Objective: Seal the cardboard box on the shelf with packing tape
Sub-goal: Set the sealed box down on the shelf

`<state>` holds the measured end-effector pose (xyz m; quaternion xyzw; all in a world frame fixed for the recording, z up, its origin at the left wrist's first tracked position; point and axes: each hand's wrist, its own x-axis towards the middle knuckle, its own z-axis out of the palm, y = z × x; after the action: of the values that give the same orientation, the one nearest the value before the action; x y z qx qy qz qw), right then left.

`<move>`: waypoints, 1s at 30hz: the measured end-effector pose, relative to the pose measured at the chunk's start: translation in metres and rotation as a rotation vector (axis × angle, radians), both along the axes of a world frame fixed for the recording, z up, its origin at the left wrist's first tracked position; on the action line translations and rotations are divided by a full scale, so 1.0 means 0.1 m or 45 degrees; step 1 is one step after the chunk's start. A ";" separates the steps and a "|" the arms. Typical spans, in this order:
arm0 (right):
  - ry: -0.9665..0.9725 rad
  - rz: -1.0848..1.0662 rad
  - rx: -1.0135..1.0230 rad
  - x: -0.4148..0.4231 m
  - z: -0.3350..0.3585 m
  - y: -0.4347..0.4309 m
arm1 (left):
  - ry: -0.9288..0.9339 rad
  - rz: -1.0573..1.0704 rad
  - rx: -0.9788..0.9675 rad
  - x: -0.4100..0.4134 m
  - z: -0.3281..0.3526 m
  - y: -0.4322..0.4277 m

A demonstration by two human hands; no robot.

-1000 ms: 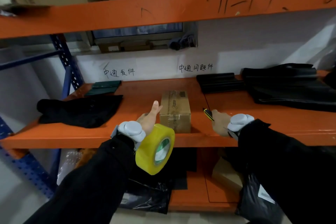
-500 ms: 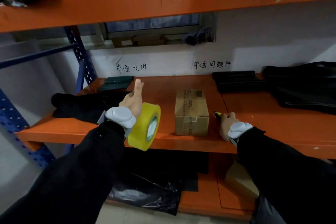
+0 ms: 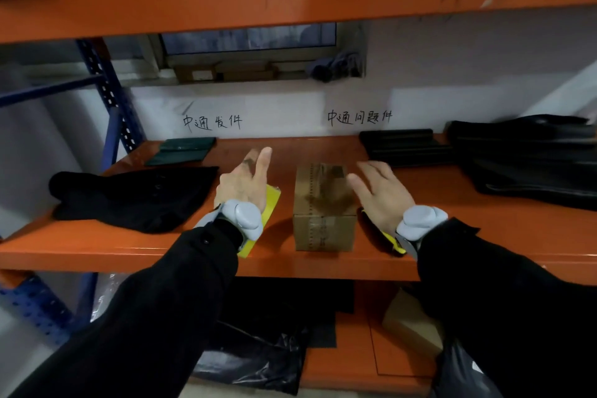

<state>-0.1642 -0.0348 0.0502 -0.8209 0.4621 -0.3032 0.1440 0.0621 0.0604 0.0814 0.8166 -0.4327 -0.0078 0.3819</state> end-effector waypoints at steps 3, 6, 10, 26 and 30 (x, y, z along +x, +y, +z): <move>0.254 0.292 -0.005 0.13 0.05 0.08 | -0.158 -0.046 0.041 -0.02 -0.09 -0.05; 0.394 0.342 0.067 0.20 -0.05 0.09 | -0.232 -0.088 0.067 -0.02 -0.20 -0.07; 0.437 0.316 0.061 0.23 -0.09 0.09 | -0.352 -0.087 0.150 -0.05 -0.26 -0.09; 0.404 0.335 0.147 0.25 -0.08 -0.04 | -0.449 0.025 0.239 -0.03 -0.61 -0.18; 0.290 0.294 0.140 0.24 -0.06 -0.03 | -0.204 -0.500 -0.029 -0.27 -0.48 -0.20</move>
<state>-0.1405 -0.0375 0.0441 -0.8884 0.3941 -0.1639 0.1692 0.0347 0.0399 0.0330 0.7103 -0.6124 -0.0121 0.3468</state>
